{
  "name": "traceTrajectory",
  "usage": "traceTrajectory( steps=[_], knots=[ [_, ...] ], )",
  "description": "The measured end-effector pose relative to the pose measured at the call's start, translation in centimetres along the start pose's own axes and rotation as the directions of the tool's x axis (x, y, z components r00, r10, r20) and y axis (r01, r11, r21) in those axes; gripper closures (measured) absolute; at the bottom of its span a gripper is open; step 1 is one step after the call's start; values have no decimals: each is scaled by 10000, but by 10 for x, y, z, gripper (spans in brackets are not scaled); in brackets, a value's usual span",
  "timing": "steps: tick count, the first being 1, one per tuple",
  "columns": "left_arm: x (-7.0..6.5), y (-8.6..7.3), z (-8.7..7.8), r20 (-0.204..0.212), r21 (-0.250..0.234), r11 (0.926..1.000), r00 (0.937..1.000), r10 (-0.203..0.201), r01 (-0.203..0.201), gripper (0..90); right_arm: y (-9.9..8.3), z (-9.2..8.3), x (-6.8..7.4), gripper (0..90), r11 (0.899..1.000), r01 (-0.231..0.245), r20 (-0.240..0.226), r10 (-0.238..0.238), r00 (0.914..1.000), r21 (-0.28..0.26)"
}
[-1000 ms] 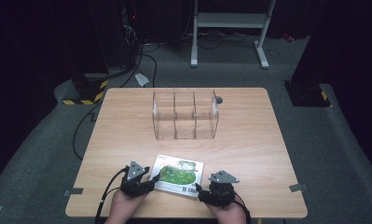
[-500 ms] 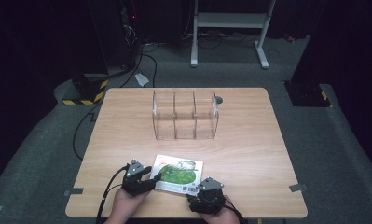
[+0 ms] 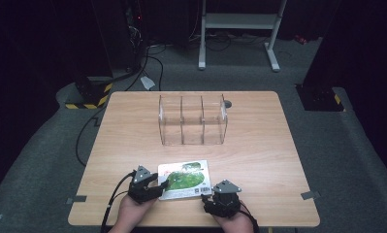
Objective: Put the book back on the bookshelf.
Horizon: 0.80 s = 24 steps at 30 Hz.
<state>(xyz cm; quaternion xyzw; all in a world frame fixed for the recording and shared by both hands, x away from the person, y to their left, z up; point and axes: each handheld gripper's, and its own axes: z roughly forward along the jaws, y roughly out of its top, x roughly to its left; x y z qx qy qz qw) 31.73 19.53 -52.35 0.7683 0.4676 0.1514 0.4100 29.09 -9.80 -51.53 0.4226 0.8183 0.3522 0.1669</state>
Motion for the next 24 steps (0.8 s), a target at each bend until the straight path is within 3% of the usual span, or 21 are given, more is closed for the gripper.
traceTrajectory(
  steps=[7, 13, 16, 19, 24],
  knots=[
    [3, 3, 4, 113, 22, 9999, 9999, 99, -99, 433, 0, 7, 8, 323, 9995, 137, -568, -120, 9983, 286],
    [10, 10, 12, 132, 13, 10000, 9999, 24, -24, 404, 0, 6, 14, 325, 9992, 272, -705, -251, 9972, 286],
    [10, 8, 10, 69, 43, 10000, 10000, -58, 57, 382, 1, 5, 14, 307, 9997, 215, -583, -206, 9981, 144],
    [9, 7, 9, 258, 182, 9990, 9988, -410, 406, 363, 3, 6, 11, 285, 9999, 136, -529, -131, 9985, 78],
    [5, 6, 9, 256, 211, 9990, 9989, -391, 386, 350, 3, 11, 12, 273, 9996, 227, -651, -215, 9976, 167]
  ],
)
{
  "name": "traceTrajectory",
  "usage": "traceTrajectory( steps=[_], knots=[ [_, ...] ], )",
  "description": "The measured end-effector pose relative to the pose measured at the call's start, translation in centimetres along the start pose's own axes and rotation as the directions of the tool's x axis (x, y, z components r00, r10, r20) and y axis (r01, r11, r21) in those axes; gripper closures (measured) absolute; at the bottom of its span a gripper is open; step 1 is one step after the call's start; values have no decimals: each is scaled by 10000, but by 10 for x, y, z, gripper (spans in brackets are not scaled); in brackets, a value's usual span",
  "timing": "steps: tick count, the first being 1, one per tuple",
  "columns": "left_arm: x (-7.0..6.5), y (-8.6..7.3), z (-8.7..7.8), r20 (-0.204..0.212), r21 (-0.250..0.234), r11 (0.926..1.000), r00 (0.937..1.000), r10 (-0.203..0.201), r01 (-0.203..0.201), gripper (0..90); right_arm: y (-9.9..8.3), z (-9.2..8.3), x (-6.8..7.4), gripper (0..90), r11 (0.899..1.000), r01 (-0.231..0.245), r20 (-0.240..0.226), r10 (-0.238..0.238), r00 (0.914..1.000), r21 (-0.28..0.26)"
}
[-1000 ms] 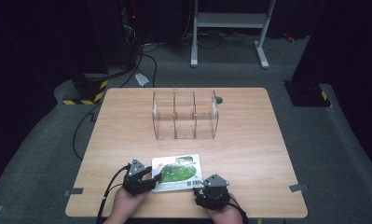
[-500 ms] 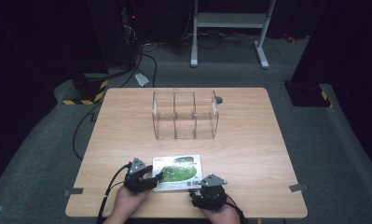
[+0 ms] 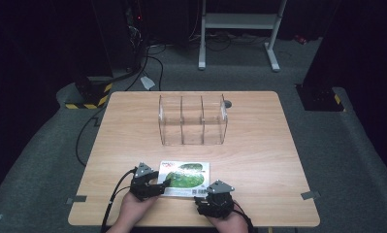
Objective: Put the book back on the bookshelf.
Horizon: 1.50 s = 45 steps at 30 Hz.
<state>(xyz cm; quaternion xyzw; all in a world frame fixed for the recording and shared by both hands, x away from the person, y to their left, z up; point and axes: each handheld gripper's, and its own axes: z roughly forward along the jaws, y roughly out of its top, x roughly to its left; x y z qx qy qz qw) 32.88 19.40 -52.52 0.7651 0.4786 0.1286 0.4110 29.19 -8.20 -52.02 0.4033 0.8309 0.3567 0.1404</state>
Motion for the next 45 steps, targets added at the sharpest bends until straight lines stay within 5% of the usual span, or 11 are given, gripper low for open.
traceTrajectory(
  steps=[5, 7, 21, 45],
  knots=[
    [-1, 0, 0, -92, -69, 9999, 9999, -114, 113, 357, 2, 4, -1, 252, 10000, -45, 21, 45, 10000, 35],
    [-1, -1, -2, 3, -206, 9987, 9989, -473, 473, 362, 2, 4, -1, 251, 10000, -28, 21, 28, 10000, 41],
    [-1, 0, -8, 69, -646, 9957, 9978, -666, 669, 400, 3, 5, 0, 231, 9999, -155, -16, 155, 9999, 44],
    [-11, 13, -30, 461, -1583, 9871, 9988, -178, 249, 415, 4, 9, 3, 132, 9998, -87, 178, 84, 9998, 152]
  ],
)
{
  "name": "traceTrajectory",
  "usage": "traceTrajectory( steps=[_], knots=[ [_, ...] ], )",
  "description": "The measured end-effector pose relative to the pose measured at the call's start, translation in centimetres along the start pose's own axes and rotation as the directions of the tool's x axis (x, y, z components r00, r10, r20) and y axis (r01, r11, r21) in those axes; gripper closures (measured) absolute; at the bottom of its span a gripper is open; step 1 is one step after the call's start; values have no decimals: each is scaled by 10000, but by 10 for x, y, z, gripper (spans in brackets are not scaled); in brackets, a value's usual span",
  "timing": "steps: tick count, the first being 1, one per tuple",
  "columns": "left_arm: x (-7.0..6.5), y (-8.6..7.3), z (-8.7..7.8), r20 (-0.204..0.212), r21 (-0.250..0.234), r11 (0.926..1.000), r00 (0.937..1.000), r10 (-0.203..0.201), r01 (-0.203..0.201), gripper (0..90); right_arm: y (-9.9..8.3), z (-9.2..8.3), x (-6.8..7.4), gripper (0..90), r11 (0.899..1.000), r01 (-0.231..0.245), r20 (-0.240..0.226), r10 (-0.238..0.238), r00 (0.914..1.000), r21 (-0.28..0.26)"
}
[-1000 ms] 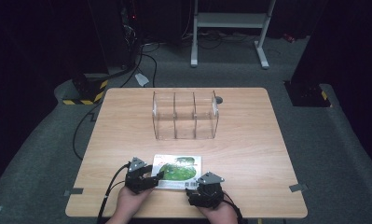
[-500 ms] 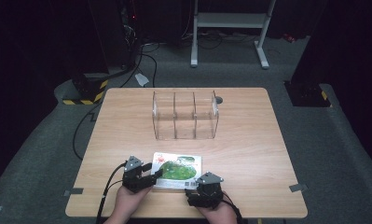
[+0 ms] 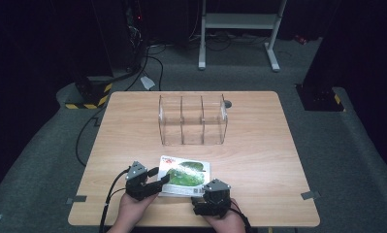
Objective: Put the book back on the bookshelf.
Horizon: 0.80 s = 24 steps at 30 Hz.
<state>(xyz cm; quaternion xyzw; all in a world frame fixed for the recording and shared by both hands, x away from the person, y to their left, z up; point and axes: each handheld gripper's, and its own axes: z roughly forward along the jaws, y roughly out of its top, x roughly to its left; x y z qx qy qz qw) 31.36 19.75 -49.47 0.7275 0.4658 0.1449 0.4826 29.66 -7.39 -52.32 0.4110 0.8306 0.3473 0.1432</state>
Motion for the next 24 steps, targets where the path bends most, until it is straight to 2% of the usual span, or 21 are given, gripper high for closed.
traceTrajectory(
  steps=[9, 19, 21, 24],
  knots=[
    [-6, 3, -5, 60, -243, 9996, 9998, 173, -171, 412, 0, 0, -1, 138, 9999, -110, 103, 111, 9999, -87],
    [-4, 2, -4, 128, -121, 9999, 9999, 90, -88, 411, 0, -2, -1, 186, 9988, -373, 115, 376, 9992, -318],
    [-4, 1, -3, 167, -108, 9999, 9998, 81, -79, 408, 0, -2, -2, 191, 9988, -240, 146, 246, 9996, -430],
    [-2, 1, -1, 168, -16, 9999, 9998, 115, -115, 382, -1, -3, -2, 198, 9985, -283, 183, 291, 9994, -472]
  ],
)
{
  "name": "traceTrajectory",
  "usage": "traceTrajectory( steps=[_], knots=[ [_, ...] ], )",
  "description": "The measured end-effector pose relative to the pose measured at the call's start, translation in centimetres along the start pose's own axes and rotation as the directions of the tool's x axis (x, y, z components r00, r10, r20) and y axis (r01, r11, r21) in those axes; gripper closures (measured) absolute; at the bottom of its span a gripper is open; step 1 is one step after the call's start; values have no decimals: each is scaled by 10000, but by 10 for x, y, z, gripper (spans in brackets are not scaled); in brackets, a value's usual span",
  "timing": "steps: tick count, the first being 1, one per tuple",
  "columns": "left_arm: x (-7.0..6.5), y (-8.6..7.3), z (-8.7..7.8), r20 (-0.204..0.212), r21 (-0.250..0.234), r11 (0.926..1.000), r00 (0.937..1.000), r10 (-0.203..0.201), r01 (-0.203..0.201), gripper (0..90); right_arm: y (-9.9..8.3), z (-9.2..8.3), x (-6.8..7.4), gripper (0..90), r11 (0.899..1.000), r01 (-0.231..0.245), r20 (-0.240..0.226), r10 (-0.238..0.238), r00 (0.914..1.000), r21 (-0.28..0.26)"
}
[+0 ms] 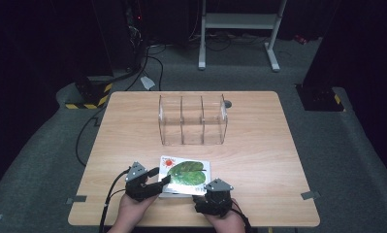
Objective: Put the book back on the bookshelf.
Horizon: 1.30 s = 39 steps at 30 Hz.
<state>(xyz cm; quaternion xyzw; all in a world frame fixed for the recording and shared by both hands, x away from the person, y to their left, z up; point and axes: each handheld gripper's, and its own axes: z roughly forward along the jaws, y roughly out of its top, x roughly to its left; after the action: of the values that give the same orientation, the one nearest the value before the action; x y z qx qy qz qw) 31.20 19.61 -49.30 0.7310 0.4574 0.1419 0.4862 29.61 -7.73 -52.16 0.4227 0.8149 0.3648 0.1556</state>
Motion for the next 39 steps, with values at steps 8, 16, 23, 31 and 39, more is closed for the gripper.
traceTrajectory(
  steps=[8, 16, 23, 31, 39],
  knots=[
    [9, 0, 9, 259, 421, 9979, 9984, -495, 484, 358, 0, -1, -2, 205, 10000, -22, 56, 22, 10000, -28],
    [11, 4, 24, 793, 912, 9953, 9960, -400, 327, 393, -1, 0, -2, 212, 9999, 85, 69, -85, 9999, 88],
    [13, 5, 21, 1002, 838, 9961, 9948, 187, -271, 427, -3, -4, -3, 229, 9999, 77, -5, -77, 10000, 119],
    [14, 2, 21, 858, 863, 9943, 9948, 556, -630, 483, -5, -13, -7, 253, 9998, 31, -221, -35, 9998, -190],
    [14, -2, 19, 802, 615, 9921, 9913, 1041, -1092, 542, -3, -18, -17, 267, 9980, -394, -210, 384, 9990, -498]
  ],
)
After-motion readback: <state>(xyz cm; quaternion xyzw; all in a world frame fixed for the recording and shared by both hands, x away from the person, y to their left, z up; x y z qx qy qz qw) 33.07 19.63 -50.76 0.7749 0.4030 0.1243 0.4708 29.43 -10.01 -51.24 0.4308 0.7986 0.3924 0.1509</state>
